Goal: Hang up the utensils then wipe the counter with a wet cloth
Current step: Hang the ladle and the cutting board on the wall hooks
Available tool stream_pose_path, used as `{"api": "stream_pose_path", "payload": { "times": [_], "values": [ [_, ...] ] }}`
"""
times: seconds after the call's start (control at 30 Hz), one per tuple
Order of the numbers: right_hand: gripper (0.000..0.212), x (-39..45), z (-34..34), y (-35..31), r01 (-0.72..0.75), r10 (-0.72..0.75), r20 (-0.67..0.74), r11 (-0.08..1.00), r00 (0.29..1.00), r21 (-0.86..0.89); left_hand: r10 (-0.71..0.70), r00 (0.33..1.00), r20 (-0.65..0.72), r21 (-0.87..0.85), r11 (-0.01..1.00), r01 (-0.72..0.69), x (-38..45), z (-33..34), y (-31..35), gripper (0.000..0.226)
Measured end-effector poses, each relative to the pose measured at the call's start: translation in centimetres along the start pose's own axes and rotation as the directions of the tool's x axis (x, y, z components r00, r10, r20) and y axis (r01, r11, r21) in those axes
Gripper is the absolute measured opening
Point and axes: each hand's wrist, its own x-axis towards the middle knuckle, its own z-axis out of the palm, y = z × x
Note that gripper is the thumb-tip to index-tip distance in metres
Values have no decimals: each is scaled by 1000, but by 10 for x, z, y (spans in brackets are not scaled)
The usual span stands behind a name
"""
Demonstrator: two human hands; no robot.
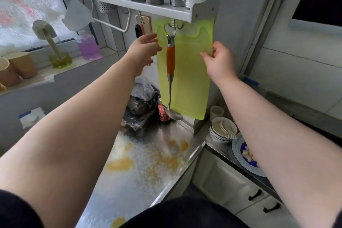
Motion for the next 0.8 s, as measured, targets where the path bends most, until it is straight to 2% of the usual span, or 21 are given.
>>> {"api": "stream_pose_path", "payload": {
  "times": [0.17, 0.3, 0.53, 0.8],
  "values": [
    [21, 13, 6, -5, -94, 93, 33, 995, 995, 18, -28, 997, 74, -3, 1000, 28, 8, 2, -2, 66],
    [16, 12, 13, 1, -158, 153, 62, 983, 986, 90, -44, 996, 79, -34, 998, 47, 12, 4, -8, 65],
    [9, 10, 15, 6, -143, 132, 83, 979, 988, 143, -39, 997, 72, -34, 999, 41, 14, 5, -19, 65],
    [14, 15, 8, 15, -142, 116, 127, 966, 985, 216, -21, 998, 58, 0, 1000, 21, 10, 12, -20, 60]
  ]
}}
